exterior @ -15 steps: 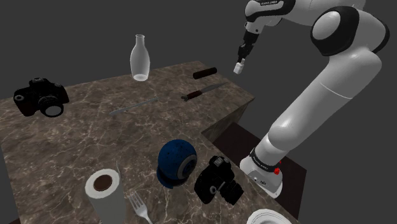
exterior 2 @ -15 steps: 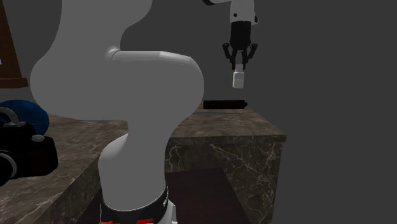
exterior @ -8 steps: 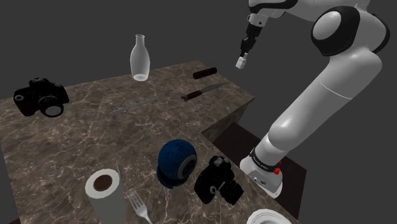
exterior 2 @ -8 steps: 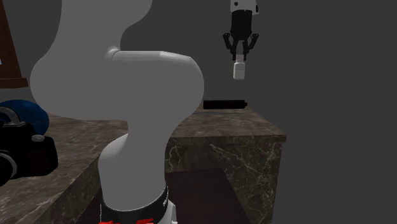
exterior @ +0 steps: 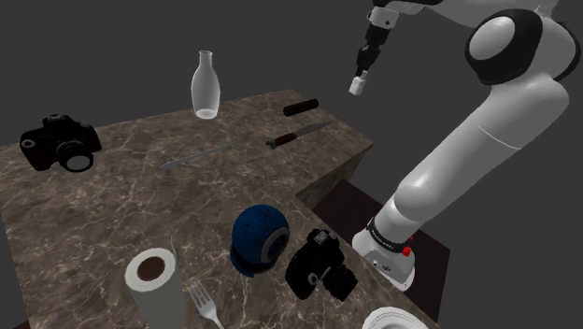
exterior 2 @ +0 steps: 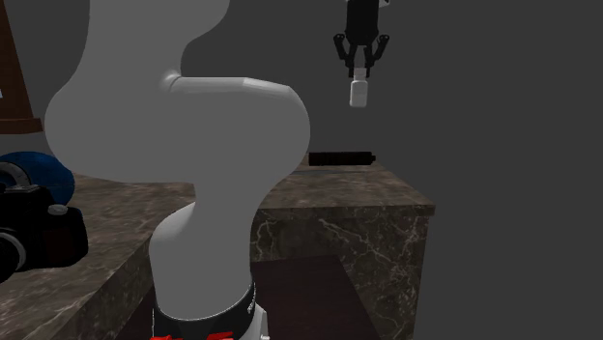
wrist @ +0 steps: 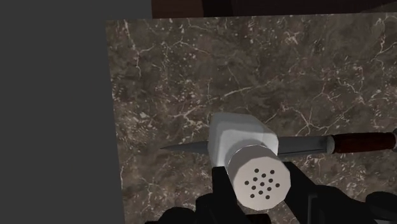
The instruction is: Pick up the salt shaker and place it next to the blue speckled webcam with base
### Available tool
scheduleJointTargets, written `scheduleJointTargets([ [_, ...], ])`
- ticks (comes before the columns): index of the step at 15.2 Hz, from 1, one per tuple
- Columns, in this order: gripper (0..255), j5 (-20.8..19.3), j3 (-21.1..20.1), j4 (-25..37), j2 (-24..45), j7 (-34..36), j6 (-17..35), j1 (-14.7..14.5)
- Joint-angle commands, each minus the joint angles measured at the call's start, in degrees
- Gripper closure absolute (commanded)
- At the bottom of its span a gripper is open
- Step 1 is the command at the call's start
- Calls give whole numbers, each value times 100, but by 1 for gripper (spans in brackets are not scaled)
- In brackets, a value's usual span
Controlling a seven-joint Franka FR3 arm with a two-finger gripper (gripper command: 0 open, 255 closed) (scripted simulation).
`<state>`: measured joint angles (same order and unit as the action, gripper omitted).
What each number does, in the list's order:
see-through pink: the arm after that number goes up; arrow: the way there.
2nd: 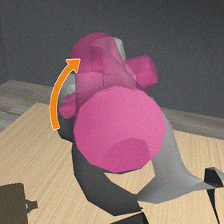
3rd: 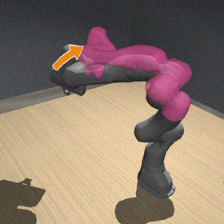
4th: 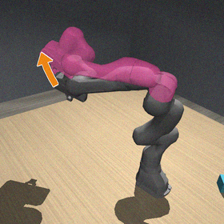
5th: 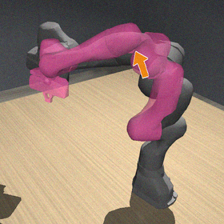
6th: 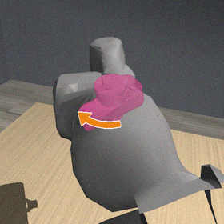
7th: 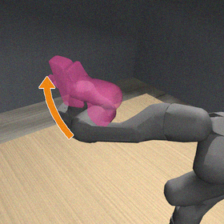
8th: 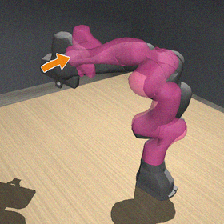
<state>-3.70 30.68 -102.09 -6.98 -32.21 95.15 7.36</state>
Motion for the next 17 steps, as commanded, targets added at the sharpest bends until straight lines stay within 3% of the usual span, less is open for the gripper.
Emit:
scheduleJointTargets([
  [1, 255, -187, -147, -393, -416, 257, 20, -56],
  [9, 255, -588, -995, -1932, -2112, 1361, -123, -111],
  [17, 255, -400, -1887, -3038, -3516, 2303, -509, -157],
])
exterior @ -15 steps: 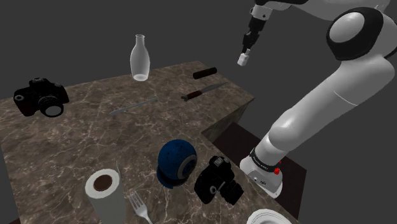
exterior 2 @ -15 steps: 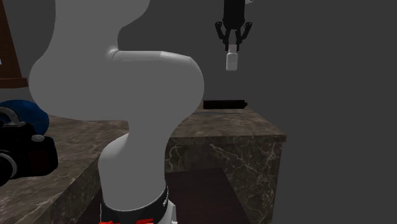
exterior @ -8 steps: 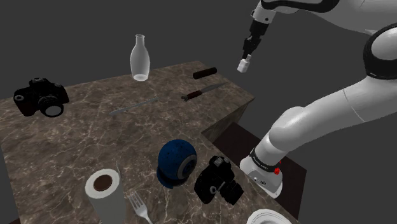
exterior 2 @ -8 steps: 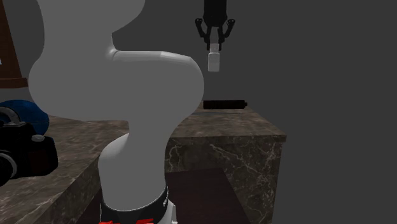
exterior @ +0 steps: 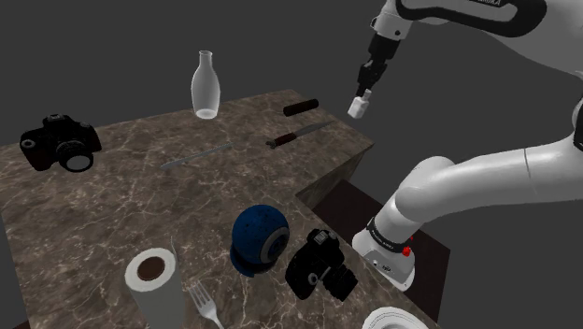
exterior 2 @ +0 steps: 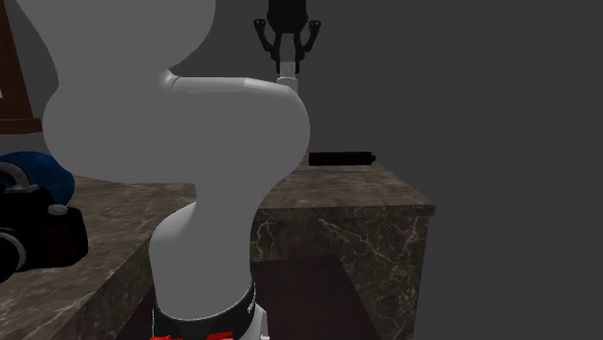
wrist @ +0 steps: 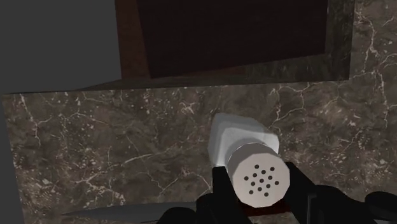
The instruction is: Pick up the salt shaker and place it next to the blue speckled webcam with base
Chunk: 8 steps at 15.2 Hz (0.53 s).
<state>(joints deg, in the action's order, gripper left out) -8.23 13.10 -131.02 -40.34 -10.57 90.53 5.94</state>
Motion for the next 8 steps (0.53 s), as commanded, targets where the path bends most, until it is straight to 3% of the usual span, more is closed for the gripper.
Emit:
scheduleJointTargets([
  [1, 255, 109, -243, -254, -338, 252, -107, -31],
  [8, 255, 671, -1080, -842, -1332, 1059, -555, -213],
])
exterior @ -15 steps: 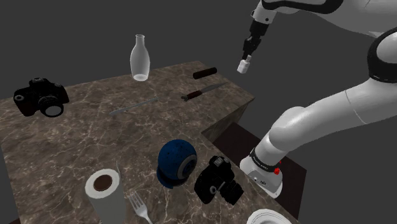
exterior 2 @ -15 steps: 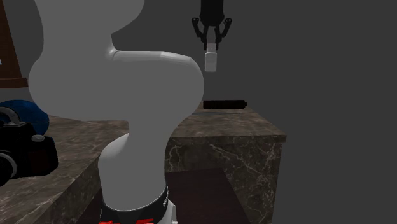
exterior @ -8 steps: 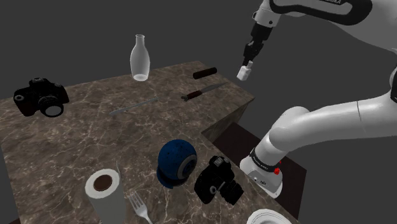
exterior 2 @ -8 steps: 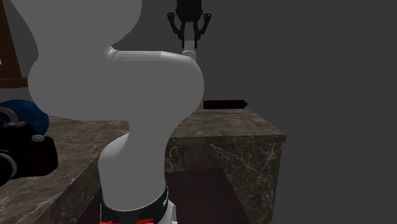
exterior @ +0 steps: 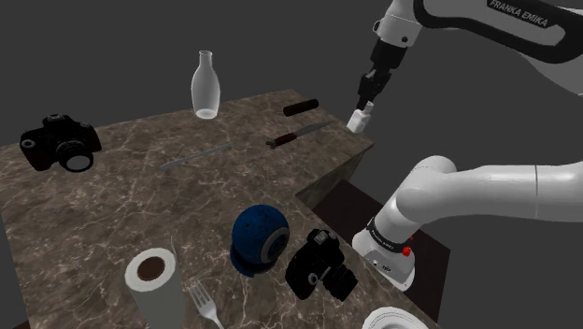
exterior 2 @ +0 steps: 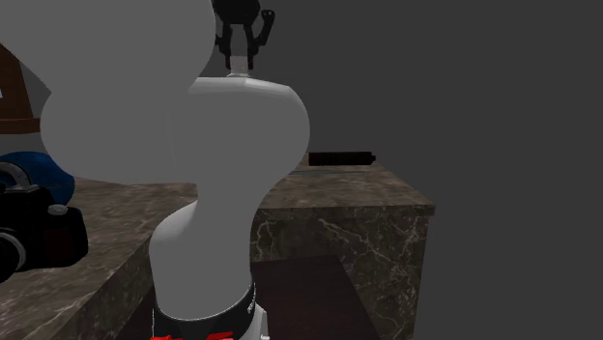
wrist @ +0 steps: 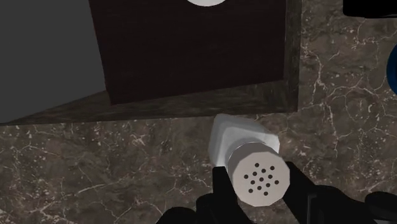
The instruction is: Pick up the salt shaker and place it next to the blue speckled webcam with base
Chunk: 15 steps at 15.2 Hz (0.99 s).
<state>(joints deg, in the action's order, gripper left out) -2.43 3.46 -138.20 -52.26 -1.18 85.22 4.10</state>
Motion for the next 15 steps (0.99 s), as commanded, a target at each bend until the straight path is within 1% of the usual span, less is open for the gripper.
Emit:
scheduleJointTargets([
  [1, 255, 192, -242, -182, -262, 239, -90, -66],
  [8, 255, 1010, -1153, -399, -945, 1120, -519, -374],
  [15, 255, 1954, -2126, -294, -1291, 2048, -831, -665],
])
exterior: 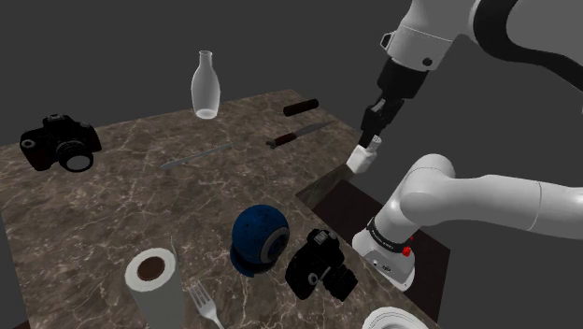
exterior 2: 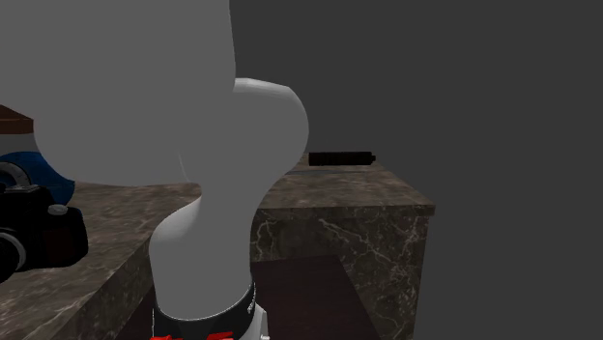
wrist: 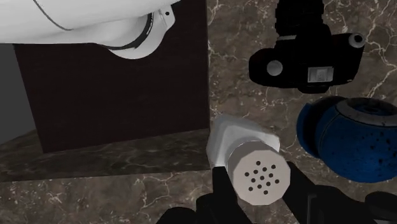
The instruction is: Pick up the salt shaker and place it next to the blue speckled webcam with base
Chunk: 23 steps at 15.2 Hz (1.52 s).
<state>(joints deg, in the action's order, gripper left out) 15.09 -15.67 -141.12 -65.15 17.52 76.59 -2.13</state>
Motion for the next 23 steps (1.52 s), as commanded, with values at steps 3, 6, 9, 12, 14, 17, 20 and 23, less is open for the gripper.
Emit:
scheduleJointTargets([
  [3, 255, 615, -638, 138, -48, 579, -56, -129],
  [6, 255, 1016, -1062, 332, -38, 984, -114, -191],
  [9, 255, 1400, -1484, 580, 21, 1385, -147, -213],
  [12, 255, 1760, -1905, 880, 120, 1781, -157, -192],
  [14, 255, 1982, -2184, 1107, 208, 2045, -152, -155],
  [17, 255, 2290, -2607, 1490, 363, 2437, -131, -58],
  [20, 255, 2509, -2923, 1693, 442, 2684, -61, 21],
  [23, 255, 2603, -3017, 1448, 339, 2646, 91, -29],
])
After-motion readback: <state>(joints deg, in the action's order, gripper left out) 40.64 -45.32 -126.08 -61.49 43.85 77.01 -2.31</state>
